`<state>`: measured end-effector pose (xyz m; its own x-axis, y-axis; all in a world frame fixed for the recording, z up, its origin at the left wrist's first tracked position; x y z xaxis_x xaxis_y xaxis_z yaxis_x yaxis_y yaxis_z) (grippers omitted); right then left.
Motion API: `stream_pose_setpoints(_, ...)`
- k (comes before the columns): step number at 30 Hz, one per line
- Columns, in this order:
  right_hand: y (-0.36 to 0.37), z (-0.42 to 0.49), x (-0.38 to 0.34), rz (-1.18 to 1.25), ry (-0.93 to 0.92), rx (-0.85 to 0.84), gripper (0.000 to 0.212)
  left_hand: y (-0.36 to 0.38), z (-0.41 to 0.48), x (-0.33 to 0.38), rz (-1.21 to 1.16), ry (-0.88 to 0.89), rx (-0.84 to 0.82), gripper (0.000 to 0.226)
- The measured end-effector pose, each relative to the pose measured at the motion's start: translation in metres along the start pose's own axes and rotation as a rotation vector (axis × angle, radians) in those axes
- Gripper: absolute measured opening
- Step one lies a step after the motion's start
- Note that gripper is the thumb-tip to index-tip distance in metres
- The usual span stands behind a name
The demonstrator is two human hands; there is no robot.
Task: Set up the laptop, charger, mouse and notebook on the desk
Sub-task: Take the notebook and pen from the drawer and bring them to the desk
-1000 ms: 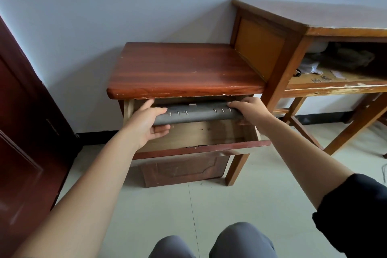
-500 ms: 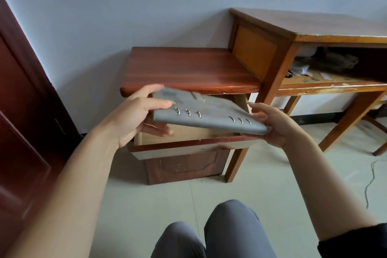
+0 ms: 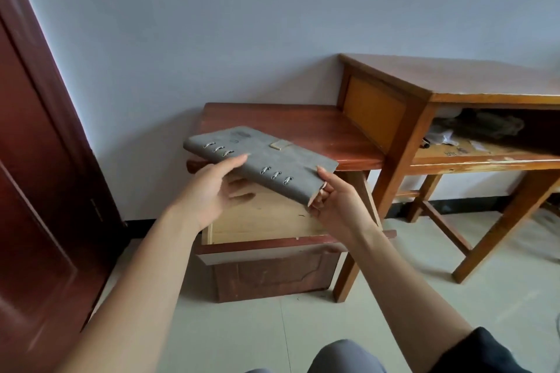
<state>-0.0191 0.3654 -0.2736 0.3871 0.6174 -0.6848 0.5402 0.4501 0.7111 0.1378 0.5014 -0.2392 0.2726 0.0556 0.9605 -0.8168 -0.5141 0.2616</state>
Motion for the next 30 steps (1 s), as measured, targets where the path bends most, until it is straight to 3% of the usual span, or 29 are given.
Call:
stream_pose_setpoints(3,0.007,0.007,0.018,-0.021,-0.012,0.029,0.018,0.0,0.0,-0.015,0.17,-0.059,-0.021,0.013)
stream_pose_setpoints(7,0.019,0.011,0.032,-0.379,0.039,-0.117,0.032,0.0,0.0,-0.022,0.07,-0.055,0.028,0.024)
stream_pose_setpoints(10,0.012,0.01,0.016,-0.576,0.135,-0.248,0.029,-0.013,0.004,-0.017,0.046,-0.038,0.098,0.025)
stream_pose_setpoints(13,-0.017,0.018,-0.012,-0.826,0.138,-0.227,0.016,-0.024,0.005,-0.02,0.091,-0.006,0.149,0.021)
stream_pose_setpoints(17,-0.054,0.047,-0.039,-1.417,0.038,-0.042,0.017,-0.028,0.006,-0.028,0.091,0.022,0.185,0.019)
stream_pose_setpoints(20,-0.069,0.069,-0.028,-1.775,0.219,-0.146,0.005,-0.03,0.007,-0.035,0.086,0.03,0.197,0.018)
stream_pose_setpoints(21,-0.07,0.073,-0.021,-1.842,0.306,-0.203,0.01,-0.031,0.008,-0.037,0.095,0.035,0.203,0.017)
stream_pose_setpoints(26,-0.057,0.084,0.001,-1.862,0.46,-0.319,0.022,-0.035,0.009,-0.038,0.154,0.039,0.195,0.022)
stream_pose_setpoints(28,-0.054,0.088,0.003,-1.861,0.466,-0.31,0.024,-0.035,0.008,-0.035,0.183,0.032,0.176,0.035)
stream_pose_setpoints(30,-0.054,0.092,0.005,-1.882,0.414,-0.305,0.02,-0.036,0.007,-0.034,0.21,0.021,0.173,0.035)
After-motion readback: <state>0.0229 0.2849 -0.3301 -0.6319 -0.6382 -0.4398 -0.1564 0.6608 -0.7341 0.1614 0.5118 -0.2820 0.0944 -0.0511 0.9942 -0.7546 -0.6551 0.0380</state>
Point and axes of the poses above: each hand's wrist, its own z-axis towards the middle knuckle, its own y-axis out of the palm, x = y × z, the point moved 3 cm from there along z, towards the middle knuckle, and after that the axes turned 10 degrees about z, right-handed, at the moved point
